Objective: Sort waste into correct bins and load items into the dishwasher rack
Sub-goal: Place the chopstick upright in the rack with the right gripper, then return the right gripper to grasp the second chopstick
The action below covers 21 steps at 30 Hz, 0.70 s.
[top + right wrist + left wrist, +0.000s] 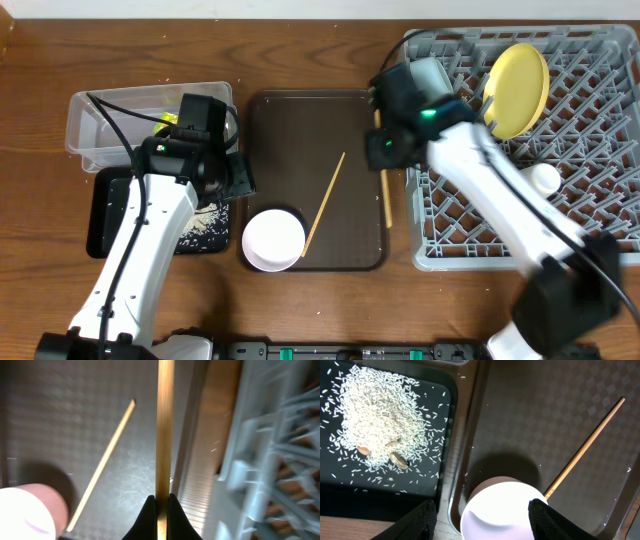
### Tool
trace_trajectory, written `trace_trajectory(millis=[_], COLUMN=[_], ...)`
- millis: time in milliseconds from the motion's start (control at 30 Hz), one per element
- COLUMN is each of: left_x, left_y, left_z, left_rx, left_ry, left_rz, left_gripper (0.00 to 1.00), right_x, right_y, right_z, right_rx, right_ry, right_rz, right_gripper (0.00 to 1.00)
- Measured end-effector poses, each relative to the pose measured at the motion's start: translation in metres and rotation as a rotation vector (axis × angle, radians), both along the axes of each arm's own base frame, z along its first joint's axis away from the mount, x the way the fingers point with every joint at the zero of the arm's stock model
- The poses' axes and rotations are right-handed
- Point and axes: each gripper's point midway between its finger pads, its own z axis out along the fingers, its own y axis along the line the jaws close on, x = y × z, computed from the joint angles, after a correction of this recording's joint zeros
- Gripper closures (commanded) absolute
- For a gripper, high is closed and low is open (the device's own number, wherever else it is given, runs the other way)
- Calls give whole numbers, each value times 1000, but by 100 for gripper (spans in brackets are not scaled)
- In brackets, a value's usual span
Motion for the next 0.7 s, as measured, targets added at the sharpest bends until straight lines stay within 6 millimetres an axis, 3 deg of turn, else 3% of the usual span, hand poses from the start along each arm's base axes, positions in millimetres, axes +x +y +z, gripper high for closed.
trace_trajectory(millis=[67,167,400,600,633,700], left_x=[0,0,0,0,0,0], left_y=[0,0,0,0,0,0], left_z=[0,0,0,0,0,0], left_rx=[0,0,0,0,0,0], left_ry=[0,0,0,0,0,0], left_rz=[0,0,0,0,0,0], left_gripper=[38,38,38,38,38,38], right_x=[2,0,-1,-4,-5,-4], right_y=[-15,-42,-86,-96,-96,-96], right_z=[22,28,2,-24,-28,-33], right_rx=[4,-36,-126,-153,-156,-158], right_ry=[-47,-39,40,79,84,90], right_rz=[-13,-46,-110,-118,-118,-118], right_gripper=[99,95,96,92,90,76])
